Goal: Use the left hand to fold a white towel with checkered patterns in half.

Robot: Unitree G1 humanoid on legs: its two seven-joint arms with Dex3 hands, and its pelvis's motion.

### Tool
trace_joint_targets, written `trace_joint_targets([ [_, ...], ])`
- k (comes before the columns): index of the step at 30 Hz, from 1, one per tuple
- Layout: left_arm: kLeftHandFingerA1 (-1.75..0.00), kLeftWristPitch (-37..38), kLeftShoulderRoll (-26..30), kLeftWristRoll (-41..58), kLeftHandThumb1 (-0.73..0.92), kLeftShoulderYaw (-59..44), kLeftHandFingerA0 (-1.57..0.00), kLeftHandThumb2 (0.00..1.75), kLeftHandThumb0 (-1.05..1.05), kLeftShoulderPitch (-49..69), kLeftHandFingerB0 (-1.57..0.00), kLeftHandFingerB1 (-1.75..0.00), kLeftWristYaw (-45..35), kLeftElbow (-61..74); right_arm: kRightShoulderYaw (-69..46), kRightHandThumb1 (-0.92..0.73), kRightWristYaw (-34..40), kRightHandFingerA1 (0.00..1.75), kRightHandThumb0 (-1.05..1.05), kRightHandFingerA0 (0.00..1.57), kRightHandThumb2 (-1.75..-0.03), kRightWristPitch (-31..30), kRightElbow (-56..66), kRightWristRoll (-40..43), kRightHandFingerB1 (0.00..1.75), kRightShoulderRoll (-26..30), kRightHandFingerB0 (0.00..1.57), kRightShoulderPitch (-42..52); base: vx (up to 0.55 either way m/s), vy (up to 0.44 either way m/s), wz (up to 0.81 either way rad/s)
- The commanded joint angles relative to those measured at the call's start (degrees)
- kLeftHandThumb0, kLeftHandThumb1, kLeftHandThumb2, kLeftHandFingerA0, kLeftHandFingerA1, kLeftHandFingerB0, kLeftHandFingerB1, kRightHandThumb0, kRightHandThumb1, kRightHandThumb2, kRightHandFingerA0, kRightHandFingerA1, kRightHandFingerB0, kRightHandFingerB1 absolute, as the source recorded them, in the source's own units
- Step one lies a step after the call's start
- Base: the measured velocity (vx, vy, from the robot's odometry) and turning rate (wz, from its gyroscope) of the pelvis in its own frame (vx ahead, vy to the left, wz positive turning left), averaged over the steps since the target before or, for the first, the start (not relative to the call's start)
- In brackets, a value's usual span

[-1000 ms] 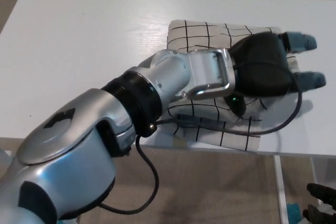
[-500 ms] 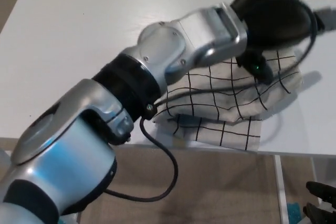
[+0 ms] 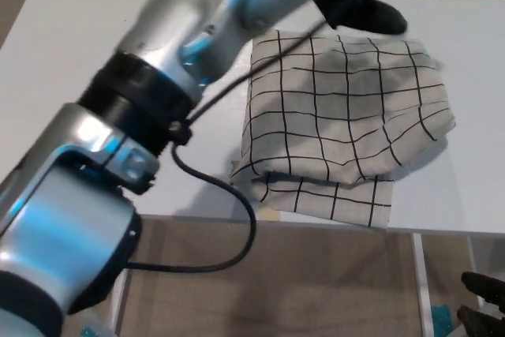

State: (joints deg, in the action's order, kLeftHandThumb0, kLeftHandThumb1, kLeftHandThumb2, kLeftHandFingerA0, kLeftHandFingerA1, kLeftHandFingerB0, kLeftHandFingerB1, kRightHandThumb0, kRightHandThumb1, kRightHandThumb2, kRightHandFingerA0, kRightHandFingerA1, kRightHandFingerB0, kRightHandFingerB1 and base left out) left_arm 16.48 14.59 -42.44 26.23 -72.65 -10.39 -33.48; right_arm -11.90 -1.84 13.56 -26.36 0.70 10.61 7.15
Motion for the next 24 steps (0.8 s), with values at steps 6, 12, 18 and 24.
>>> trace_joint_targets([
  [6, -0.4, -36.1, 19.1, 94.4, 0.56, -57.3, -0.17, 0.87, -0.88, 59.8, -0.2, -0.38, -51.5, 52.2, 0.1, -0.65, -1.9, 0.42, -0.45, 0.49, -0.59, 2.8, -5.3, 0.0, 0.38, 0.2, 0.48, 10.0, 0.0, 0.0, 0.0],
  [12, -0.34, -41.6, 19.3, 96.6, 0.68, -64.6, -0.32, 0.61, -0.85, 77.9, -0.36, -0.32, -63.8, 49.4, 0.4, -0.65, 0.5, 0.41, -0.45, 0.51, -0.6, 4.7, -6.8, -1.3, 0.39, -0.7, 0.5, 10.7, 0.0, 0.0, 0.0],
  [18, -0.36, -44.3, 21.5, 92.7, 0.66, -65.5, -0.43, 0.6, -0.84, 88.8, -0.46, -0.36, -73.8, 45.0, 1.0, -0.65, 1.1, 0.41, -0.44, 0.52, -0.59, 5.4, -7.6, -2.6, 0.39, 0.0, 0.49, 11.3, 0.0, 0.0, 0.0],
  [24, -0.41, -41.6, 23.4, 83.6, 0.64, -59.8, -0.52, 0.6, -0.82, 97.0, -0.51, -0.37, -80.5, 37.2, 0.6, -0.63, -0.2, 0.4, -0.44, 0.51, -0.6, 4.2, -6.7, -1.2, 0.38, -0.3, 0.48, 13.4, 0.0, 0.0, 0.0],
])
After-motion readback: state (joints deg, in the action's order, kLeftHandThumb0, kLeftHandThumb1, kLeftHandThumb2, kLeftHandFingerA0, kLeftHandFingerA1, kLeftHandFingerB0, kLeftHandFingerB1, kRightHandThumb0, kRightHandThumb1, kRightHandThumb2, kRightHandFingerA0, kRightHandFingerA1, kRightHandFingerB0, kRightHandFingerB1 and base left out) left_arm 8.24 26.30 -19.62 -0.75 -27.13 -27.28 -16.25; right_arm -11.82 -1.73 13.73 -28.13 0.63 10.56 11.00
